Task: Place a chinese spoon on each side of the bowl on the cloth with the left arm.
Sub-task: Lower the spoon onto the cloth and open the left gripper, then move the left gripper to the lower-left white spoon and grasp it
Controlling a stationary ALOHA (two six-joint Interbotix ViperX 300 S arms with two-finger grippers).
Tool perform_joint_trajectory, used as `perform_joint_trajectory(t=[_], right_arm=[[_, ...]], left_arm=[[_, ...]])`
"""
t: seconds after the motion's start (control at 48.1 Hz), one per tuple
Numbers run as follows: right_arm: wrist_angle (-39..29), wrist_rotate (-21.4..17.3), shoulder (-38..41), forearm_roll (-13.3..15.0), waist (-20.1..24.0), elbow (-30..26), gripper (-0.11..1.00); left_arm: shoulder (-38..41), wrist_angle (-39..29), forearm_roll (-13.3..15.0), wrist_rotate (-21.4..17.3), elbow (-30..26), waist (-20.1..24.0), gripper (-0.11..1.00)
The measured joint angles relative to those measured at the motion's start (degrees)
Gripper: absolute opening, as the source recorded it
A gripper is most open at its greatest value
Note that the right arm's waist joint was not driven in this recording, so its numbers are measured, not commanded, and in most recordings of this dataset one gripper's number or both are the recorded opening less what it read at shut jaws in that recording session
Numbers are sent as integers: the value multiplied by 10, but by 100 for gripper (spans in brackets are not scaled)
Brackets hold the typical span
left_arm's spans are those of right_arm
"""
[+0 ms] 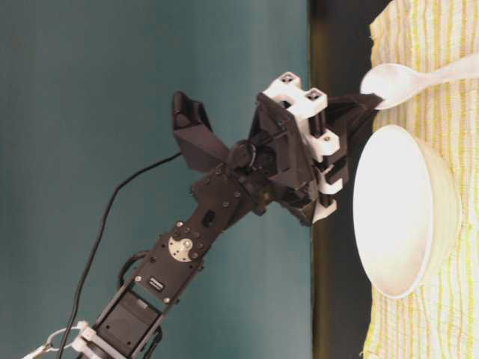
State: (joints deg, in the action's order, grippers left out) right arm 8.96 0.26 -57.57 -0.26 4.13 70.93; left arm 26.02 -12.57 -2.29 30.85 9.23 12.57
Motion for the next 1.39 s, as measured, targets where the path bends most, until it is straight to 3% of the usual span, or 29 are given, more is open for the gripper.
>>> perform_joint_trajectory(t=[0.062,0.291,0.395,0.541,0.707,0.832,0.915,0.998,1.143,1.247,1.393], right_arm=[[0,0,1,0,0,1,1],[-1,0,0,0,0,4,1],[-1,0,1,0,0,5,1],[-6,-1,0,0,0,5,1],[-12,-1,1,0,0,5,1],[-17,-1,0,0,0,5,1],[-19,-1,-1,0,0,6,1],[-22,-1,-1,-2,0,6,1],[-31,-2,-1,-5,0,8,1],[-33,-2,-2,-6,0,8,1],[-33,-2,-2,-6,0,9,1]], left_arm=[[2,2,0,-2,2,0,15],[3,3,1,-3,5,0,66],[-8,-8,0,-4,5,0,82],[-69,-16,1,-4,13,-9,82],[-171,-17,0,-3,49,-53,80],[-265,-23,0,5,116,-120,80],[-322,-25,0,14,190,-163,80],[-361,-22,0,47,272,-196,80],[-418,8,0,151,402,-273,80],[-427,37,0,211,463,-311,80],[-425,63,0,228,508,-356,80]])
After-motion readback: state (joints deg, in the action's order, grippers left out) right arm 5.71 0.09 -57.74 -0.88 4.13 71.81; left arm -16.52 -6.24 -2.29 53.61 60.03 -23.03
